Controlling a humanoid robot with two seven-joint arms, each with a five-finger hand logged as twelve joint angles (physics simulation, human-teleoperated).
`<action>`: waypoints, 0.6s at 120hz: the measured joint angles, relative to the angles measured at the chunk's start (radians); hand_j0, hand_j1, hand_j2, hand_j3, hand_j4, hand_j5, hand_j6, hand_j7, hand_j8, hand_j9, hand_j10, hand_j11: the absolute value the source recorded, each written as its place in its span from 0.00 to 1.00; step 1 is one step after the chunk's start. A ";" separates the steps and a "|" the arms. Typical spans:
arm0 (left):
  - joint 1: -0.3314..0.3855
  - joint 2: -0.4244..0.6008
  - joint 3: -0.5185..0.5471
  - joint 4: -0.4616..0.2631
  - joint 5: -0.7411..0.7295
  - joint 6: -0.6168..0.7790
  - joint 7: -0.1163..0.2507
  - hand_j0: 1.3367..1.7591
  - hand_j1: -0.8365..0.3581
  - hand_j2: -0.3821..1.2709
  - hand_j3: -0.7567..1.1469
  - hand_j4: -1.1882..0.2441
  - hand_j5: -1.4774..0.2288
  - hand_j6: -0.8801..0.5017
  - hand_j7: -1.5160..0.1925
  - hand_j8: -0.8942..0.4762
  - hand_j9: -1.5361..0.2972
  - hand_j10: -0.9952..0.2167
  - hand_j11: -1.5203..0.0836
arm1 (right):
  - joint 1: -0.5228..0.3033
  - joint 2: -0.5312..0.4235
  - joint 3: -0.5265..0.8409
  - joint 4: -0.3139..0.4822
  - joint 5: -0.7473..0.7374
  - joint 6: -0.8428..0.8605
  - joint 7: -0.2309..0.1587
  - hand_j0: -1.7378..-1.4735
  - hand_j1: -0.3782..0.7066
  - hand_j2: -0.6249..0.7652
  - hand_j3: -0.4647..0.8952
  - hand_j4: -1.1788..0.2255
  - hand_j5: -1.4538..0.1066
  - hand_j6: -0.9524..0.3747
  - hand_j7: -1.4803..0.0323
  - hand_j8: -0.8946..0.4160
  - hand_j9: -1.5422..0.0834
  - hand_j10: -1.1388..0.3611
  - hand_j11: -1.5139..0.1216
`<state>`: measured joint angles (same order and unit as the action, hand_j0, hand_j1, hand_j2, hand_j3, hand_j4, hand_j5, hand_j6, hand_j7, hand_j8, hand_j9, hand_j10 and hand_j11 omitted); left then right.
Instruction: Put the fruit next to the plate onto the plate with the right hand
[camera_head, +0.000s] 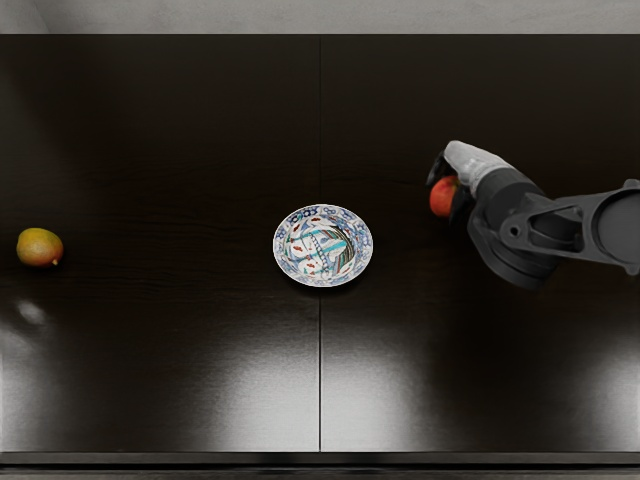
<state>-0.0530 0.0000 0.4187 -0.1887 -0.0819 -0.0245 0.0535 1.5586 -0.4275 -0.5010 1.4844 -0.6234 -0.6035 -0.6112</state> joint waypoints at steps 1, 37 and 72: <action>0.000 0.000 0.000 0.000 0.000 0.000 0.000 0.76 0.76 0.26 0.40 0.67 0.69 0.47 0.71 0.48 0.67 0.63 0.76 | 0.001 0.000 0.002 0.001 0.000 0.000 0.000 0.31 0.59 0.70 0.34 0.40 0.38 0.34 0.43 0.35 0.43 0.34 0.41; 0.000 0.000 0.000 0.000 0.000 0.000 0.000 0.76 0.76 0.26 0.40 0.67 0.69 0.47 0.71 0.48 0.67 0.63 0.76 | 0.027 0.069 0.103 0.016 0.023 0.045 0.000 0.31 0.61 0.73 0.34 0.40 0.37 0.35 0.43 0.36 0.43 0.34 0.41; -0.001 0.000 0.000 0.000 0.000 0.000 0.000 0.76 0.76 0.26 0.40 0.67 0.69 0.47 0.71 0.48 0.67 0.63 0.76 | 0.073 0.179 0.146 0.019 0.099 0.060 0.000 0.30 0.63 0.76 0.34 0.40 0.35 0.36 0.41 0.36 0.41 0.33 0.39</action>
<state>-0.0537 0.0000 0.4189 -0.1887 -0.0815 -0.0245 0.0535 1.6314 -0.2489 -0.3549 1.5032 -0.5248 -0.5434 -0.6112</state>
